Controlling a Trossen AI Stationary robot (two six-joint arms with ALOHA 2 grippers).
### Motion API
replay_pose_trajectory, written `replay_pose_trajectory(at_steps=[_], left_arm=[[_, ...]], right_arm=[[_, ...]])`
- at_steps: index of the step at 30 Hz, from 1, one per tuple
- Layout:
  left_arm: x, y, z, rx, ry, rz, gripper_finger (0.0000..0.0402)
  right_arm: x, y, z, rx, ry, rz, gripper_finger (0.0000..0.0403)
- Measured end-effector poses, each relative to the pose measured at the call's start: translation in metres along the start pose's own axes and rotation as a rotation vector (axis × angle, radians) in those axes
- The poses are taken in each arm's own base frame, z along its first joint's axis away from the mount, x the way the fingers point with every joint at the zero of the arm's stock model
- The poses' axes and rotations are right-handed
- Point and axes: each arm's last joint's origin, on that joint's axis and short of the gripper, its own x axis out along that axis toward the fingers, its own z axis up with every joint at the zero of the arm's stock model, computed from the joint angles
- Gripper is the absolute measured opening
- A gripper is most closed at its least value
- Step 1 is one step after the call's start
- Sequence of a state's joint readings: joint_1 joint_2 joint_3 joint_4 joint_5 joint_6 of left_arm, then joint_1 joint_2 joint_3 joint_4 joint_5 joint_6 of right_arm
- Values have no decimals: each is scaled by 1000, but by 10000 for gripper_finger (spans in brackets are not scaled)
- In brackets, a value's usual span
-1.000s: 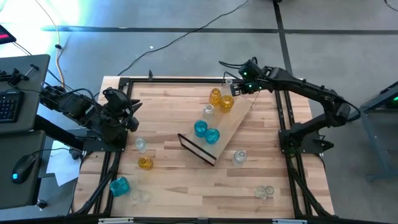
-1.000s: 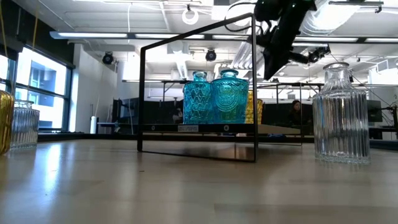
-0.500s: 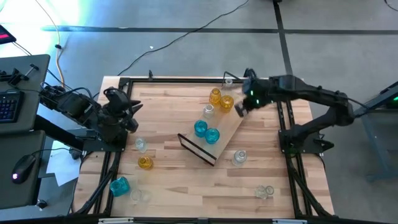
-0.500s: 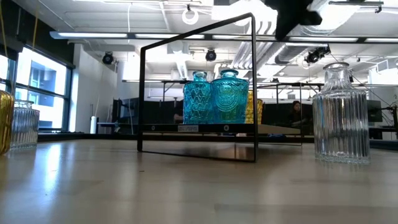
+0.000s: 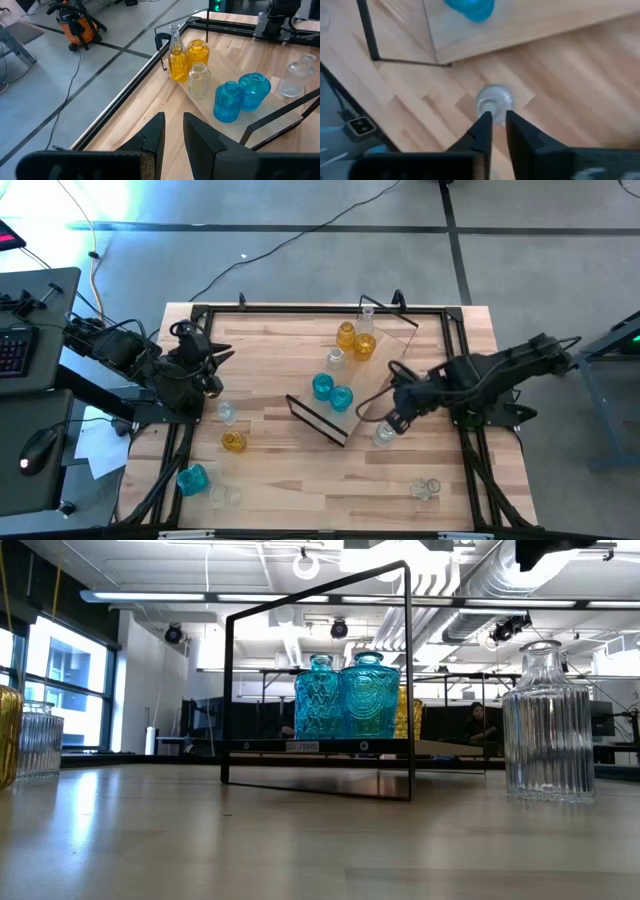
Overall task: Sort vases onto shelf
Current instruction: Put the middle top transparent vase on the shelf and align with the other transparent vase
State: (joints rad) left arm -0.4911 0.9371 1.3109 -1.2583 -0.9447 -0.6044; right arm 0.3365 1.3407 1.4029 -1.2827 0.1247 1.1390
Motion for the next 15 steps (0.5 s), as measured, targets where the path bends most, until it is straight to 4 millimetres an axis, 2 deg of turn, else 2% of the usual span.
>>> replay_pose_trajectory(at_steps=[11,15], left_arm=[[0,0,0,32,0,1,60],[0,0,0,33,3,-4,60]], right_arm=[[46,16,-27,28,70,169,184],[59,15,-34,42,77,172,217]])
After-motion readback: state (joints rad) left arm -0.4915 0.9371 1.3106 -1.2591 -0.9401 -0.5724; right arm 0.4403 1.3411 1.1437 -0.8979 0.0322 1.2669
